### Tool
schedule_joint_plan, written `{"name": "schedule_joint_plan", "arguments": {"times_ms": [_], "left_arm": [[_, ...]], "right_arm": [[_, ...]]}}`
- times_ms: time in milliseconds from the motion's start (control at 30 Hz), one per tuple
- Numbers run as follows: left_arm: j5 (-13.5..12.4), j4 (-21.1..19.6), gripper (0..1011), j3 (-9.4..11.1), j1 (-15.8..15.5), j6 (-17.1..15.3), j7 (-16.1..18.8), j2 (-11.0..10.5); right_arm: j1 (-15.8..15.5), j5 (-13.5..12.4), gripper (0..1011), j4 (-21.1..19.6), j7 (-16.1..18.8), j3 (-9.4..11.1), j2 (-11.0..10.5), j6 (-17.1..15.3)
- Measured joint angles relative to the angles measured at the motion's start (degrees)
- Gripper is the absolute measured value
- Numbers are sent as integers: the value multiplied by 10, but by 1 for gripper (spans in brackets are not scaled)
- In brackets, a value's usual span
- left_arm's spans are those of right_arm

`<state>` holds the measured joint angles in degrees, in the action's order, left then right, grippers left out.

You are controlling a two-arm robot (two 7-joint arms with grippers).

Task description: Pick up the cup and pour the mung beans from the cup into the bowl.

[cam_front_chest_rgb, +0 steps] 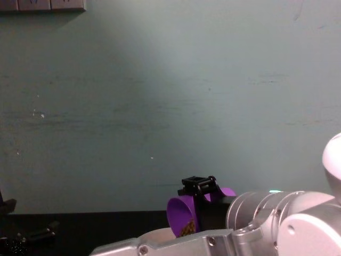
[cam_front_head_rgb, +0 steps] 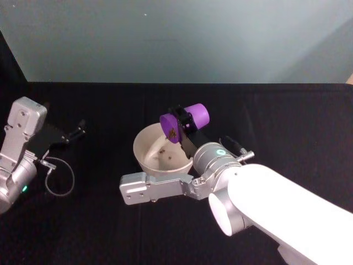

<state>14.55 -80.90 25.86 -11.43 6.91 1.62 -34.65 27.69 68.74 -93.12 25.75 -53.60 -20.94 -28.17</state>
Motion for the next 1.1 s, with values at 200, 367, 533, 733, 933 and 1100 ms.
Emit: {"name": "schedule_joint_plan", "arguments": {"times_ms": [200, 367, 533, 733, 933, 1100], "left_arm": [[0, 0, 1000, 0, 0, 0, 0, 0], [0, 0, 1000, 0, 0, 0, 0, 0], [0, 0, 1000, 0, 0, 0, 0, 0], [0, 0, 1000, 0, 0, 0, 0, 0], [0, 0, 1000, 0, 0, 0, 0, 0], [0, 0, 1000, 0, 0, 0, 0, 0]], "right_arm": [[-2, 12, 723, 1, 5, 2, 3, 3], [-6, 21, 723, 1, 9, 6, 6, 6], [-10, 28, 723, 0, 12, 12, 9, 10], [-14, 37, 723, 0, 15, 17, 13, 15], [-18, 47, 723, 1, 19, 20, 16, 20], [-20, 58, 723, 3, 23, 21, 19, 22]]}}
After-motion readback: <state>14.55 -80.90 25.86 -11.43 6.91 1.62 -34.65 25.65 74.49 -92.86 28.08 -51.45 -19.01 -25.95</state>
